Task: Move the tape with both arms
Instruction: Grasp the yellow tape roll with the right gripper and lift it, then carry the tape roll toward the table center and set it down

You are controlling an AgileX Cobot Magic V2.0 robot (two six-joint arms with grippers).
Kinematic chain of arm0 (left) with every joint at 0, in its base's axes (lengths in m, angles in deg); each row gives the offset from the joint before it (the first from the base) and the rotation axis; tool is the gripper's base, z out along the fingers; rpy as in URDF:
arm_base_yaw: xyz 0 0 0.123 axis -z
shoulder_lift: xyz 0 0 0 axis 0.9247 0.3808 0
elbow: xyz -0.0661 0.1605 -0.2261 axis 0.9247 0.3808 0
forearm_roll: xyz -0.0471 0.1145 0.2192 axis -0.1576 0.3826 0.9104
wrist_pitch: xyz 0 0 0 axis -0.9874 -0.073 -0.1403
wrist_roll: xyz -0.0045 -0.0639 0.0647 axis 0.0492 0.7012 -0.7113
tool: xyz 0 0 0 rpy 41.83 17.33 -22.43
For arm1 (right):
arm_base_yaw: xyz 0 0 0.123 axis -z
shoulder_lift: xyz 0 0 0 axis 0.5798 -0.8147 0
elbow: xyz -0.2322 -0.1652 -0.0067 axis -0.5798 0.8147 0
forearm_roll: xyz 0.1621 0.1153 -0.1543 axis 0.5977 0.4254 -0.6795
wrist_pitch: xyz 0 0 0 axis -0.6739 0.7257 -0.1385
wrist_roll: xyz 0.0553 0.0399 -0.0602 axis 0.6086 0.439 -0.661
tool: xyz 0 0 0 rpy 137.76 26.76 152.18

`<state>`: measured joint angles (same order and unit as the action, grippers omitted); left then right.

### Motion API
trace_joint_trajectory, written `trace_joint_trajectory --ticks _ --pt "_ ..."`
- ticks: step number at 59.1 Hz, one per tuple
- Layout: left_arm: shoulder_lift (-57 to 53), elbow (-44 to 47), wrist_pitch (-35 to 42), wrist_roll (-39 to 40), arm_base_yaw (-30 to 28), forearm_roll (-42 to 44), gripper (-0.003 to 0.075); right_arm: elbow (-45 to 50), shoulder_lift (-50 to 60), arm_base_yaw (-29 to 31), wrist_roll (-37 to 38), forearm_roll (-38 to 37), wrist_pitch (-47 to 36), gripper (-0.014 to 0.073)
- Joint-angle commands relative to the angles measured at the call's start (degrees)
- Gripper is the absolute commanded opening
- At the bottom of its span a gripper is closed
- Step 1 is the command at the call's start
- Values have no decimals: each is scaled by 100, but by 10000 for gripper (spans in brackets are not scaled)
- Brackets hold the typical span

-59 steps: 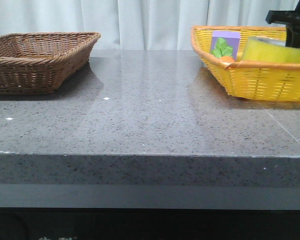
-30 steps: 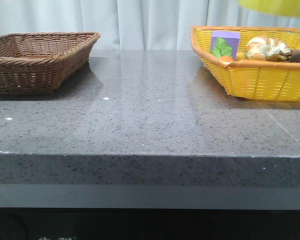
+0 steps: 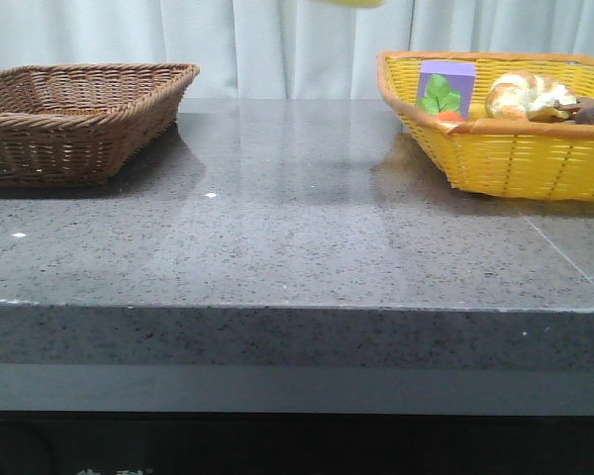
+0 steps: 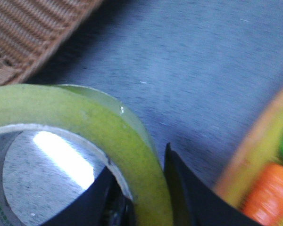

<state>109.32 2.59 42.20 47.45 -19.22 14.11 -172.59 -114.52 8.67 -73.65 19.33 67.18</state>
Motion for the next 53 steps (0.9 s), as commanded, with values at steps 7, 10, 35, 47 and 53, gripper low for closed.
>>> trace_joint_trajectory --ticks 7,10,35,47,53 --pt "-94 -210 411 -2 42 -68 454 -192 -246 -518 -65 -513 -614 64" --pt "-94 -210 411 -2 42 -68 449 -192 -400 -586 -65 -698 -614 64" --pt "-94 -210 411 -2 42 -68 384 -192 -1107 -652 -53 -1323 -390 151" --pt "-94 -210 411 -2 42 -68 365 -334 -1026 -647 67 -1329 -286 394" --pt "-94 -210 411 -2 42 -68 365 -516 -852 -647 188 -1310 -62 402"
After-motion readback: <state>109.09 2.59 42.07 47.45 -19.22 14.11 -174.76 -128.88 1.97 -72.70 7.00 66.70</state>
